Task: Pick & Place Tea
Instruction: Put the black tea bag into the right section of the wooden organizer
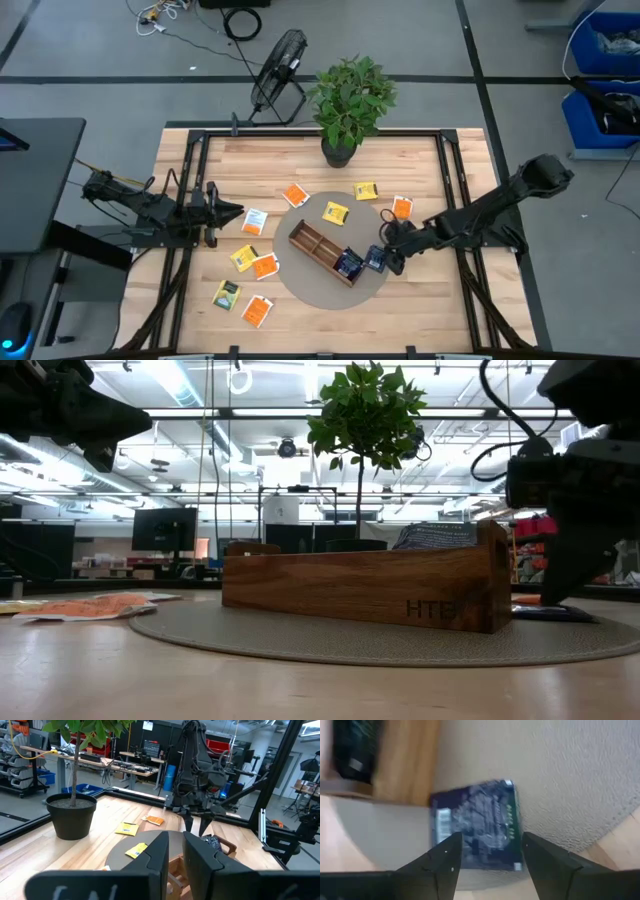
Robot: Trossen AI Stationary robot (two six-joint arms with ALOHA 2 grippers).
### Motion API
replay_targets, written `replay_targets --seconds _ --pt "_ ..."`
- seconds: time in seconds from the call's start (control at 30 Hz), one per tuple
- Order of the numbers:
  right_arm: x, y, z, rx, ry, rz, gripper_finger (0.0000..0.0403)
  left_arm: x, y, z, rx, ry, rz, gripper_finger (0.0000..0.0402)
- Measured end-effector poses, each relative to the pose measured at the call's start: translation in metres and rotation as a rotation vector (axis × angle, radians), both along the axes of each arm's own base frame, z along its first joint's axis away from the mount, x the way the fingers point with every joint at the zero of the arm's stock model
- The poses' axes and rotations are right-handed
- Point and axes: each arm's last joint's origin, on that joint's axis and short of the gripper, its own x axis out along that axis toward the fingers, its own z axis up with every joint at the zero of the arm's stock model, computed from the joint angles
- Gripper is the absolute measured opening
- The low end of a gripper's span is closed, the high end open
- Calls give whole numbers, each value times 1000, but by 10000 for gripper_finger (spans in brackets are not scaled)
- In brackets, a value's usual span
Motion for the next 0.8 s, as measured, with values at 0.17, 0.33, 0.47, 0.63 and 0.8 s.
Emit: replay_targets --seconds 0.17,0.33,0.47,0.63,0.8 --pt "9 3 -4 -64 75 34 217 0 0 0 0 0 0 58" --pt "15 6 -6 -93 90 67 204 0 0 0 0 0 0 58" --pt "15 6 -6 -103 98 78 168 0 0 0 0 0 0 58" --pt "13 5 -8 -125 125 90 102 0 0 0 -1 0 0 58" --pt "12 4 -8 -169 124 116 27 0 0 0 -1 -1 0 58"
